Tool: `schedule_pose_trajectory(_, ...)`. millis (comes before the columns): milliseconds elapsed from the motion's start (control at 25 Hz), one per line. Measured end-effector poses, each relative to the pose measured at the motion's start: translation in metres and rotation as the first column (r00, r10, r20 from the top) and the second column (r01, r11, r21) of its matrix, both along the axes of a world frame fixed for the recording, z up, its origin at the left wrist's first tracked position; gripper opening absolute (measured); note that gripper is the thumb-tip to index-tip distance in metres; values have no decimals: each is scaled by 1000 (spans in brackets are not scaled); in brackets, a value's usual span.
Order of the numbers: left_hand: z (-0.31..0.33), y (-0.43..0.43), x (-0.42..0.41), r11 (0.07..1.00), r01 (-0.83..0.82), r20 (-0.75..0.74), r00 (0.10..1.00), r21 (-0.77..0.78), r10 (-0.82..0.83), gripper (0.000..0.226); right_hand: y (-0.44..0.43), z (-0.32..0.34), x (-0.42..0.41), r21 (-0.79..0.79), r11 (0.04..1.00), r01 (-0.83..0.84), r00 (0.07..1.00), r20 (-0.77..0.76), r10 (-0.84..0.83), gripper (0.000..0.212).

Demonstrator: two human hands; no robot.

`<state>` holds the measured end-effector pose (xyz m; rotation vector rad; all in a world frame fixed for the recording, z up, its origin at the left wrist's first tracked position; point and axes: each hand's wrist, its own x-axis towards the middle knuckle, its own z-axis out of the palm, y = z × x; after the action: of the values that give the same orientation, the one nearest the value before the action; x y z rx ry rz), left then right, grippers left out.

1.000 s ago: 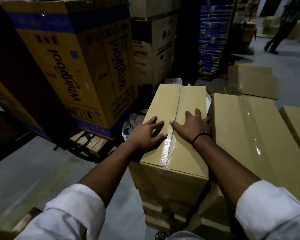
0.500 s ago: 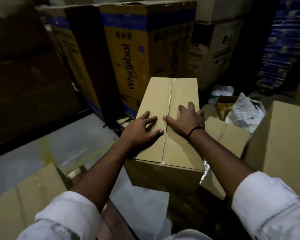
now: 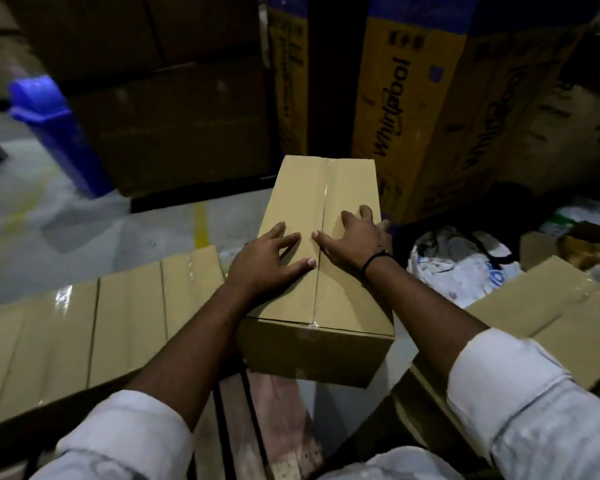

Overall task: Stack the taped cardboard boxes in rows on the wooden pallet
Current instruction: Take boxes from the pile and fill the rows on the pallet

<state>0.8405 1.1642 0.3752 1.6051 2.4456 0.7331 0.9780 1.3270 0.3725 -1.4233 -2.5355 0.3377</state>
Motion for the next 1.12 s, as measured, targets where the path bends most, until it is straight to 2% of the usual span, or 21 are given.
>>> schedule_pose_trajectory(360,-41,-34,-30,969,-235,33,971,-73,237,84,-11,-33,-73,-46,975,-216,975,53,218,91)
schedule_pose_trajectory(640,-75,29,-45,929,-319,59,940,-189,336,93,60,-73,-100,-133,948,-291,953,53,300,96)
schedule_pose_trajectory(1120,-107,125,-50,849,-366,77,903,-381,424,89,165,-142,-131,-279,871,-405,904,18,426,93)
